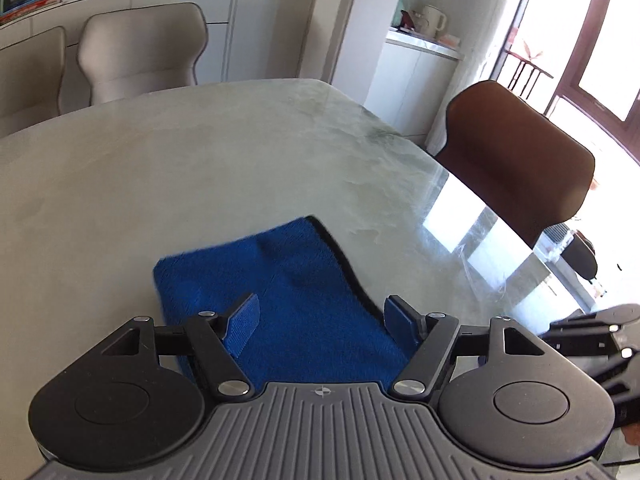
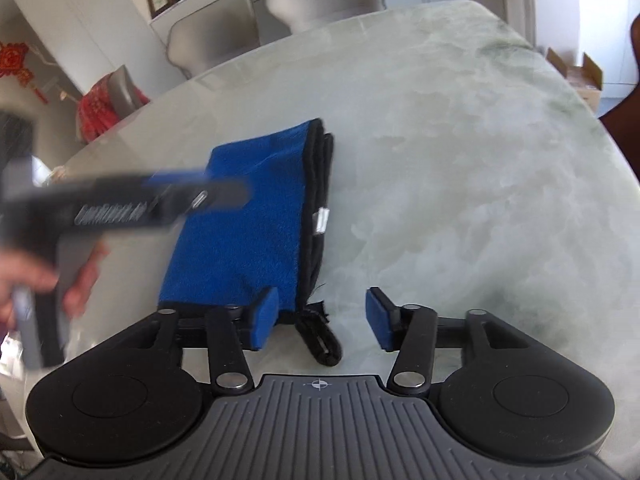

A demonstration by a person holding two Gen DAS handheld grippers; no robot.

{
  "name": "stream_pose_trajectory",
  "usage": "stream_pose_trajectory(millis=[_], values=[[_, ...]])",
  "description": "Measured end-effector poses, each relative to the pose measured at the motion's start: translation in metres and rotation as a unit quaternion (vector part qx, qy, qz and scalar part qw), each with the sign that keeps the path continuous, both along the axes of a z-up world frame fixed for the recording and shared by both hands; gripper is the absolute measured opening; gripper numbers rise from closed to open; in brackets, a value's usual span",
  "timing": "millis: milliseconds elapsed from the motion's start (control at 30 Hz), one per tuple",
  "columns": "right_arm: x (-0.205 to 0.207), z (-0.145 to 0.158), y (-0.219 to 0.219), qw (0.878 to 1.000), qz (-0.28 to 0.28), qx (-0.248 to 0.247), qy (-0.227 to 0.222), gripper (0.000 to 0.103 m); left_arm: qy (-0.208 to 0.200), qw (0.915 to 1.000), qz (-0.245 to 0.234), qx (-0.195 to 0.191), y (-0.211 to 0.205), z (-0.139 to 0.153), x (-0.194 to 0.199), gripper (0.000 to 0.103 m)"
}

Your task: Fold towel

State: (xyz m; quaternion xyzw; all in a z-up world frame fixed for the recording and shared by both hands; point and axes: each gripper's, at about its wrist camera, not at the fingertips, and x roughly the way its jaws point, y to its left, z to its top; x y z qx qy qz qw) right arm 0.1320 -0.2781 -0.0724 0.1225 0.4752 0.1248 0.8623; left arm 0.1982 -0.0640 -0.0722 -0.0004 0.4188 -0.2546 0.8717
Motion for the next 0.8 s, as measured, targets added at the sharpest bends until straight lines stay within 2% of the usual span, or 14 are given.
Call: stream_pose_trajectory(millis=[100, 267, 333, 467, 633, 800], values=[[0.0, 0.002, -0.001, 1.0, -0.01, -0.003, 0.001, 0.062, 0.027, 0.9994, 0.014, 0.014, 0.003, -0.012, -0.021, 0.073], [-0.008, 0.016, -0.003, 1.0, -0.017, -0.009, -0.019, 0.073, 0.013, 0.9983, 0.022, 0.053, -0.003, -0.023, -0.037, 0.073], [-0.014, 0.023, -0.002, 0.999, -0.015, -0.019, -0.03, 0.076, 0.013, 0.9975, 0.029, 0.063, -0.006, -0.019, -0.04, 0.073], [-0.025, 0.036, 0.0, 0.998, -0.014, -0.031, -0.051, 0.085, 0.0, 0.9978, 0.055, 0.037, -0.004, 0.002, -0.052, 0.073], [-0.037, 0.046, 0.008, 0.997, -0.011, -0.049, -0.065, 0.1, -0.015, 0.9944, 0.088, 0.057, -0.005, 0.024, -0.069, 0.077], [-0.048, 0.048, 0.015, 0.995, -0.003, -0.069, -0.065, 0.102, -0.012, 0.9913, 0.111, 0.07, -0.001, 0.036, -0.085, 0.086]])
